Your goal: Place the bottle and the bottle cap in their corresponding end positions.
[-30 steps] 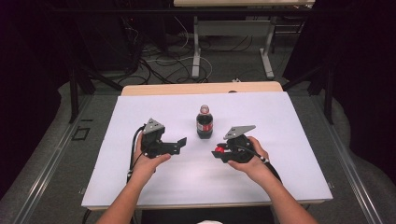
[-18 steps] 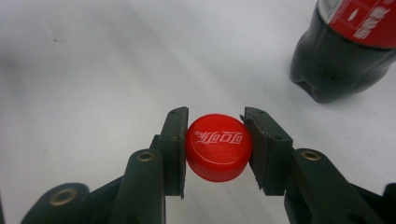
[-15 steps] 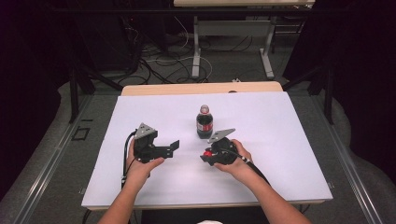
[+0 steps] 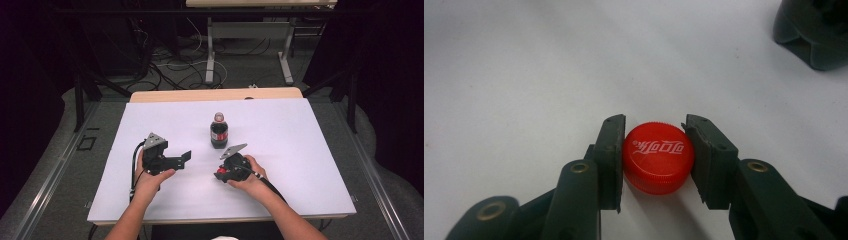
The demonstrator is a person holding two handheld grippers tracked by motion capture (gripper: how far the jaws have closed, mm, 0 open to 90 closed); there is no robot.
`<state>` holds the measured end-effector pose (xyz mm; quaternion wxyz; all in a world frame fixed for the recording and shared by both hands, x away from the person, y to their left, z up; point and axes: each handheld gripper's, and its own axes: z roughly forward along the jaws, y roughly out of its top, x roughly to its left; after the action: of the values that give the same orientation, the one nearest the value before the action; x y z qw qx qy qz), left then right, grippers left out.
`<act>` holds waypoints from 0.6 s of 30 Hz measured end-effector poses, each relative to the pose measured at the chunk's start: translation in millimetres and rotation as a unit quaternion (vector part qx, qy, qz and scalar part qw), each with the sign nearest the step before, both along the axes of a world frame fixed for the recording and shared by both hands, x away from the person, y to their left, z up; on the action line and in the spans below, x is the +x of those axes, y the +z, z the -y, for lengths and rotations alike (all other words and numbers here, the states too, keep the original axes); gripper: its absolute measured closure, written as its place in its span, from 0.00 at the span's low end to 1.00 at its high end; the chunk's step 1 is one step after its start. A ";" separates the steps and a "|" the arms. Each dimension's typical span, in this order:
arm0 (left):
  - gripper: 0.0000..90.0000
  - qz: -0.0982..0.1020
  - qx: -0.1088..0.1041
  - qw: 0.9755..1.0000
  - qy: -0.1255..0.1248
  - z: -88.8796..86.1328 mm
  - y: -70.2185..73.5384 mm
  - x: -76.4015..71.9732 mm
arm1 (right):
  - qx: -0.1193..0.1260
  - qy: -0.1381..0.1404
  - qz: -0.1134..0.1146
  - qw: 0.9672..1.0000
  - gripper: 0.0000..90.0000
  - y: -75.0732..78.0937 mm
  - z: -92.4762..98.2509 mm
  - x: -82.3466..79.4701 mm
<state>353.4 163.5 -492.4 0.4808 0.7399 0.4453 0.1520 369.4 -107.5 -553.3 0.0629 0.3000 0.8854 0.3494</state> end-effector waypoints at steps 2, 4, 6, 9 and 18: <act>0.01 -0.001 0.000 1.000 0.000 0.0 -0.3 0.2 | 0.002 -0.002 -0.004 1.000 0.68 0.1 0.6 0.0; 0.01 0.000 0.002 1.000 -0.001 -0.5 -0.4 0.3 | 0.003 -0.009 -0.004 1.000 0.68 0.3 0.5 0.4; 0.01 -0.002 -0.001 1.000 0.000 -0.3 -0.7 0.0 | 0.005 -0.009 -0.006 1.000 0.67 0.0 0.6 0.7; 0.01 -0.003 -0.001 1.000 0.001 -1.0 -1.0 0.2 | 0.006 0.000 0.008 1.000 0.60 -0.2 2.5 2.1; 0.01 -0.005 -0.001 1.000 0.008 -3.3 -4.2 1.2 | 0.043 -0.015 0.049 0.998 0.44 17.2 20.7 -4.6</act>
<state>354.7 166.8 -496.6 0.4780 0.7368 0.4536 0.1515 364.9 -128.2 -536.1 0.0987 0.2982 0.8609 0.4001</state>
